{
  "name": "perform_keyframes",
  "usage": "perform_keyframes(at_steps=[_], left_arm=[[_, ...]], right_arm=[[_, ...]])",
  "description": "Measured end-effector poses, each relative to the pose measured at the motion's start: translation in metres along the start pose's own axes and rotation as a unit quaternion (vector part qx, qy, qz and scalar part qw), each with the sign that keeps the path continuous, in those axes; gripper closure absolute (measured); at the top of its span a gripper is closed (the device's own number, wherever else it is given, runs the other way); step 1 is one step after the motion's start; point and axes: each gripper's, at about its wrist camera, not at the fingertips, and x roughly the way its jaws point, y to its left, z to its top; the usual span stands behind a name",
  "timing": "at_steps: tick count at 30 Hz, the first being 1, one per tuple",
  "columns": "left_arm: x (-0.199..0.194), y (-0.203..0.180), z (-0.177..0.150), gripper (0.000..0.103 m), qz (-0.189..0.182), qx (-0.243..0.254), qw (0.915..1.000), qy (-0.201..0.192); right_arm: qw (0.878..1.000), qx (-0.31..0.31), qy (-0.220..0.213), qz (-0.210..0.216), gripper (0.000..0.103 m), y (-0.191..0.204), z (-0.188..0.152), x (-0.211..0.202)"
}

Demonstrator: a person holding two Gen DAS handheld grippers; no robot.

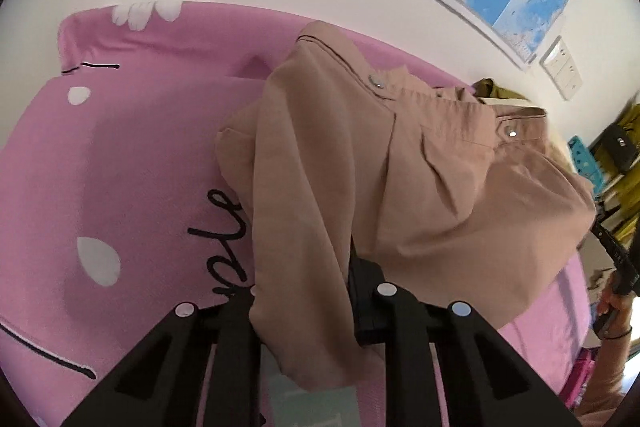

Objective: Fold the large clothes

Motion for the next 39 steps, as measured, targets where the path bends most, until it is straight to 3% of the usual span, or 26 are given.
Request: perform_keyframes(at_steps=[2, 5, 8, 9, 11, 12, 14, 17, 19, 21, 23, 24, 26, 29, 30, 33, 35, 37, 39], left_arm=[[0.003, -0.001, 0.001, 0.068, 0.003, -0.011, 0.9999, 0.001], [0.000, -0.001, 0.003, 0.055, -0.002, -0.010, 0.9999, -0.003], [-0.006, -0.008, 0.004, 0.043, 0.013, 0.013, 0.9997, -0.016], [-0.008, -0.011, 0.005, 0.040, 0.026, 0.021, 0.9992, -0.022], [-0.013, -0.020, 0.008, 0.037, 0.044, 0.041, 0.9975, -0.038], [-0.017, -0.026, 0.011, 0.034, 0.050, 0.051, 0.9962, -0.051], [-0.018, -0.035, 0.015, 0.027, 0.045, 0.066, 0.9953, -0.055], [-0.014, -0.053, 0.019, 0.027, 0.066, 0.097, 0.9913, -0.061], [-0.012, -0.067, 0.020, 0.027, 0.061, 0.118, 0.9892, -0.061], [-0.009, -0.080, 0.020, 0.027, 0.049, 0.140, 0.9871, -0.059], [-0.001, -0.095, 0.023, 0.027, 0.041, 0.162, 0.9847, -0.049], [0.005, -0.100, 0.025, 0.027, 0.039, 0.167, 0.9845, -0.039], [0.023, -0.105, 0.034, 0.027, 0.035, 0.164, 0.9857, -0.015], [0.037, -0.110, 0.047, 0.028, 0.036, 0.164, 0.9858, -0.011], [0.040, -0.110, 0.051, 0.028, 0.041, 0.164, 0.9855, -0.015], [0.054, -0.106, 0.061, 0.034, 0.079, 0.159, 0.9840, -0.014], [0.058, -0.095, 0.065, 0.034, 0.093, 0.141, 0.9856, -0.009], [0.052, -0.081, 0.066, 0.034, 0.096, 0.122, 0.9877, -0.016], [0.038, -0.065, 0.064, 0.034, 0.070, 0.100, 0.9922, -0.029]], right_arm=[[0.999, 0.022, 0.041, 0.004, 0.102, -0.010, -0.011, 0.014], [1.000, 0.026, 0.016, 0.006, 0.101, -0.008, -0.010, 0.000], [0.997, 0.041, -0.038, 0.047, 0.077, 0.002, 0.008, -0.020], [0.997, 0.032, -0.048, 0.057, 0.060, 0.011, 0.016, -0.021], [0.995, 0.011, -0.053, 0.079, 0.039, 0.029, 0.032, -0.011], [0.995, -0.002, -0.051, 0.084, 0.035, 0.041, 0.042, 0.000], [0.995, -0.027, -0.030, 0.086, 0.037, 0.060, 0.055, 0.029], [0.996, -0.049, 0.021, 0.066, 0.037, 0.083, 0.070, 0.085], [0.996, -0.054, 0.046, 0.060, 0.050, 0.088, 0.070, 0.109], [0.995, -0.061, 0.059, 0.050, 0.081, 0.089, 0.071, 0.127], [0.996, -0.050, 0.057, 0.055, 0.099, 0.084, 0.074, 0.129], [0.996, -0.046, 0.045, 0.056, 0.100, 0.082, 0.079, 0.125], [0.998, -0.033, 0.009, 0.051, 0.101, 0.077, 0.089, 0.107], [0.998, -0.008, -0.050, 0.047, 0.101, 0.071, 0.101, 0.089], [0.998, -0.009, -0.048, 0.043, 0.101, 0.072, 0.101, 0.091], [0.999, -0.017, 0.021, 0.032, 0.098, 0.076, 0.095, 0.128], [0.999, -0.012, 0.033, 0.027, 0.094, 0.071, 0.088, 0.135], [0.999, -0.006, 0.028, 0.035, 0.087, 0.070, 0.085, 0.130], [0.999, -0.001, 0.009, 0.035, 0.064, 0.069, 0.083, 0.114]])
